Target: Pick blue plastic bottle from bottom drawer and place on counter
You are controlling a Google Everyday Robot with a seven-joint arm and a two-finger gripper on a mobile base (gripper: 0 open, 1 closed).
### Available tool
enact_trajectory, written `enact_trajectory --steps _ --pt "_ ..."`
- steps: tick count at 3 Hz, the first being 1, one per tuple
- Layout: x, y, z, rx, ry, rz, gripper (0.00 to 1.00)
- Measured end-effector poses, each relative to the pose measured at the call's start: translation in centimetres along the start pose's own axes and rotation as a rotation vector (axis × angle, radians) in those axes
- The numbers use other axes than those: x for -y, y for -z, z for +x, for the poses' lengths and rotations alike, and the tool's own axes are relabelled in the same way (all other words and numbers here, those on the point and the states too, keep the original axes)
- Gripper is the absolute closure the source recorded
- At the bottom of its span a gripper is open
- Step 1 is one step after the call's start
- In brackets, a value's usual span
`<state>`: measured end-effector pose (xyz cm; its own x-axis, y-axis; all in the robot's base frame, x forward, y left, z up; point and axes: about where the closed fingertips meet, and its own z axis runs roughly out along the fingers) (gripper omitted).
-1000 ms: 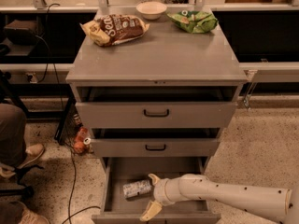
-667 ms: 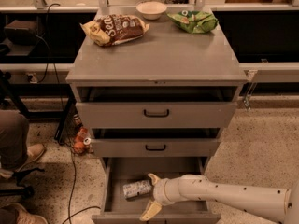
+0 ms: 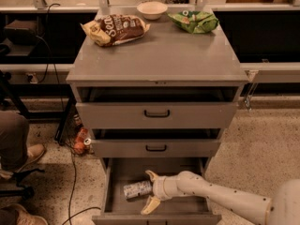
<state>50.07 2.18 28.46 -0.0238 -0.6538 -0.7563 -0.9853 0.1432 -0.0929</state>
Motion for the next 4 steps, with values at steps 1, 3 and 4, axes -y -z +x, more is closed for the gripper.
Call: enact_trajectory --steps 1,3,4 --pt "1.9 -3.0 1.9 0.003 0.039 -0.017 0.0" --pt "4.1 -8.6 3.4 0.021 0.103 -0.05 0.0" --pt "4.8 -10.8 3.9 0.024 0.127 -0.066 0.0"
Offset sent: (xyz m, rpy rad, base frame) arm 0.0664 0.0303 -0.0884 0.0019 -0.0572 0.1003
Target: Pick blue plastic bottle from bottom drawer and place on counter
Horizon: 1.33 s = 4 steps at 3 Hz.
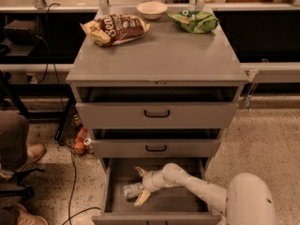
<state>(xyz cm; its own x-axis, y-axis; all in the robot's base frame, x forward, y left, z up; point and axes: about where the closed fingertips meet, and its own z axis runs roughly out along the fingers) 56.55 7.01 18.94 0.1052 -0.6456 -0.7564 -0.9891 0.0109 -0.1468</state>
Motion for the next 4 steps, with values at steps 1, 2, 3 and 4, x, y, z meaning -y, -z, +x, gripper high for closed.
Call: enact_trajectory --steps 1,2,3,4 --pt "0.3 -1.8 1.3 -0.014 0.0 -0.019 0.0" --pt "0.4 -3.1 2.6 -0.03 -0.006 -0.035 0.0" --pt "0.5 -3.7 3.8 -0.036 -0.022 -0.047 0.0" --pt "0.3 -4.0 4.7 -0.034 -0.034 -0.054 0.16"
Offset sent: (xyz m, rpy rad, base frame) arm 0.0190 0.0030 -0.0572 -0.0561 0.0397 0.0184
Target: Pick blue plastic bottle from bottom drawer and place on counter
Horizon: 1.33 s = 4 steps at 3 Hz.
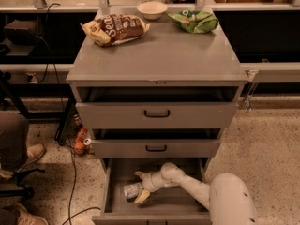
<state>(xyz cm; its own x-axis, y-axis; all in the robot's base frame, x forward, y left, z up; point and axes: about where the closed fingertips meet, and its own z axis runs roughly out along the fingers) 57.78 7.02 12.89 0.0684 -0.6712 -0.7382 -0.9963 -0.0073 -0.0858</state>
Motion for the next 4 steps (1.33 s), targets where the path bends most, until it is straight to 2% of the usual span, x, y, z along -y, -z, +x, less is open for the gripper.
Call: enact_trajectory --steps 1,2,3,4 --pt "-0.2 -0.1 0.4 0.004 -0.008 -0.005 0.39" --pt "-0.4 1.0 -0.5 0.03 -0.026 -0.007 0.7" --pt "-0.7 3.7 -2.2 0.073 -0.077 -0.011 0.95" --pt "-1.5 9.8 -5.9 0.178 -0.082 0.034 1.0"
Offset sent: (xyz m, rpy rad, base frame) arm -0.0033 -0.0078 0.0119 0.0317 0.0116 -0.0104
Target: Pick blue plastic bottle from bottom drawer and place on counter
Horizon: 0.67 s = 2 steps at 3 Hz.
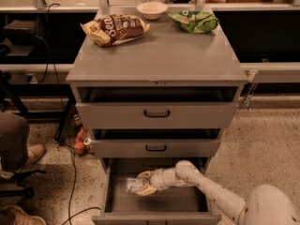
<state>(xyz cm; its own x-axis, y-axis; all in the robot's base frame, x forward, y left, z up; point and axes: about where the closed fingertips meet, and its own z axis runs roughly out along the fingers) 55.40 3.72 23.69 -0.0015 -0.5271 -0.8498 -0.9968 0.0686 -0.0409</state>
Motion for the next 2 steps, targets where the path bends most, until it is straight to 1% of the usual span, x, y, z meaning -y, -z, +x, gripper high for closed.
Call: enact_trajectory --steps 1,2 --pt "0.0 0.0 0.0 0.0 0.0 0.0 1.0" --pt "-0.2 1.3 -1.1 -0.001 0.008 0.007 1.0"
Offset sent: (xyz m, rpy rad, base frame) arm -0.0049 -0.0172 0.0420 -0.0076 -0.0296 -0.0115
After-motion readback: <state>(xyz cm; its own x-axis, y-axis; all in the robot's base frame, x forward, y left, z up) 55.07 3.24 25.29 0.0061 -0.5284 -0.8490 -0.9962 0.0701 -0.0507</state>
